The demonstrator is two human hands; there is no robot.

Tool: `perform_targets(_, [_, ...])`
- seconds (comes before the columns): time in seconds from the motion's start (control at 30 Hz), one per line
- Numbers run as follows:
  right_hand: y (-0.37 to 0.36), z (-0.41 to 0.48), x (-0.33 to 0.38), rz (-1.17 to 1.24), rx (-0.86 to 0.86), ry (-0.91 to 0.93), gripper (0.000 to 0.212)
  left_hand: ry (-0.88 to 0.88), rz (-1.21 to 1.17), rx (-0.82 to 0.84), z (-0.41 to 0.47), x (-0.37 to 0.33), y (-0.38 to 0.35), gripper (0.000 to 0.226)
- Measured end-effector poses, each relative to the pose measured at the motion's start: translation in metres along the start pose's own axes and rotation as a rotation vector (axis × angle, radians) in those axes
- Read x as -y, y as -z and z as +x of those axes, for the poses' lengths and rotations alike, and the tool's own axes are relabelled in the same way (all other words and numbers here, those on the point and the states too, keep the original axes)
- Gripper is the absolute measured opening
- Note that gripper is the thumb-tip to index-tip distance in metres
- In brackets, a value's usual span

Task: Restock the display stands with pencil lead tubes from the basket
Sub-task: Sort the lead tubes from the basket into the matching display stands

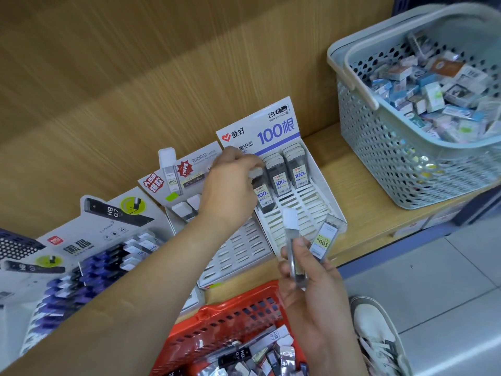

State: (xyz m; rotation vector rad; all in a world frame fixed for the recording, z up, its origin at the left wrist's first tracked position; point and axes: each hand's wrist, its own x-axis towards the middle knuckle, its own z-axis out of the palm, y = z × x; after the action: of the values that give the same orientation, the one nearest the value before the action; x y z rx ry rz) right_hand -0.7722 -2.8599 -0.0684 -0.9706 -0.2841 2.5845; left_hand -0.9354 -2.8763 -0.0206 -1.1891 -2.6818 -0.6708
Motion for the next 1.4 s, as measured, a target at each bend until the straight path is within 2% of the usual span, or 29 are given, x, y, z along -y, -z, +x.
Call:
perform_targets(0.07, [0.001,-0.001,0.003,0.025,0.054,-0.05,0.018,0.079,-0.321,0.261,-0.011,-0.014,0.017,0.052])
perform_targets(0.13, [0.004,-0.002,0.007,0.077,0.153,-0.117,0.017,0.127,-0.566,0.566,-0.024,-0.025,0.035,0.048])
perform_targets(0.2, [0.006,-0.005,0.008,0.105,0.255,-0.181,0.025,0.186,-0.751,0.68,-0.033,-0.025,0.048,0.032])
perform_targets(0.27, [0.005,-0.008,0.005,0.109,0.319,-0.202,0.034,0.305,-0.849,0.576,-0.038,-0.021,0.056,0.021])
perform_targets(0.33, [0.001,-0.009,0.003,0.072,0.312,-0.161,0.041,0.396,-0.827,0.411,-0.041,-0.017,0.059,0.015])
perform_targets(0.4, [-0.002,-0.009,0.003,-0.011,0.294,-0.097,0.037,0.439,-0.786,0.304,-0.045,-0.016,0.062,0.012])
perform_targets(0.5, [-0.003,-0.01,0.005,-0.152,0.256,-0.028,0.022,0.515,-0.8,0.264,-0.049,-0.015,0.066,0.009])
perform_targets(0.57, [-0.002,-0.01,0.007,-0.209,0.207,0.005,0.023,0.566,-0.8,0.313,-0.047,-0.013,0.066,0.01])
perform_targets(0.63, [-0.002,-0.01,0.009,-0.186,0.151,0.026,0.031,0.562,-0.764,0.324,-0.042,-0.011,0.067,0.01])
perform_targets(0.7, [-0.001,-0.008,0.011,-0.1,0.102,0.016,0.038,0.536,-0.732,0.24,-0.033,-0.008,0.068,0.011])
perform_targets(0.87, [0.002,-0.001,0.011,-0.015,-0.043,0.034,0.027,0.372,-0.431,0.008,-0.007,-0.006,0.056,0.018])
perform_targets(1.0, [0.004,0.002,0.01,-0.1,-0.074,0.129,0.025,0.255,-0.369,0.046,0.005,-0.02,0.045,0.015])
perform_targets(1.17, [0.005,0.001,0.023,-0.224,0.015,0.261,0.028,0.188,-0.309,0.203,-0.013,-0.016,0.045,0.023])
perform_targets(1.3, [0.0,-0.007,0.025,-0.321,0.225,0.124,0.032,0.272,-0.495,0.294,-0.037,-0.017,0.039,0.023])
perform_targets(1.37, [-0.003,-0.012,0.022,-0.439,0.273,0.084,0.03,0.329,-0.578,0.248,-0.045,-0.021,0.037,0.022])
perform_targets(1.4, [-0.006,-0.013,0.019,-0.468,0.262,0.085,0.031,0.308,-0.533,0.189,-0.05,-0.022,0.037,0.025])
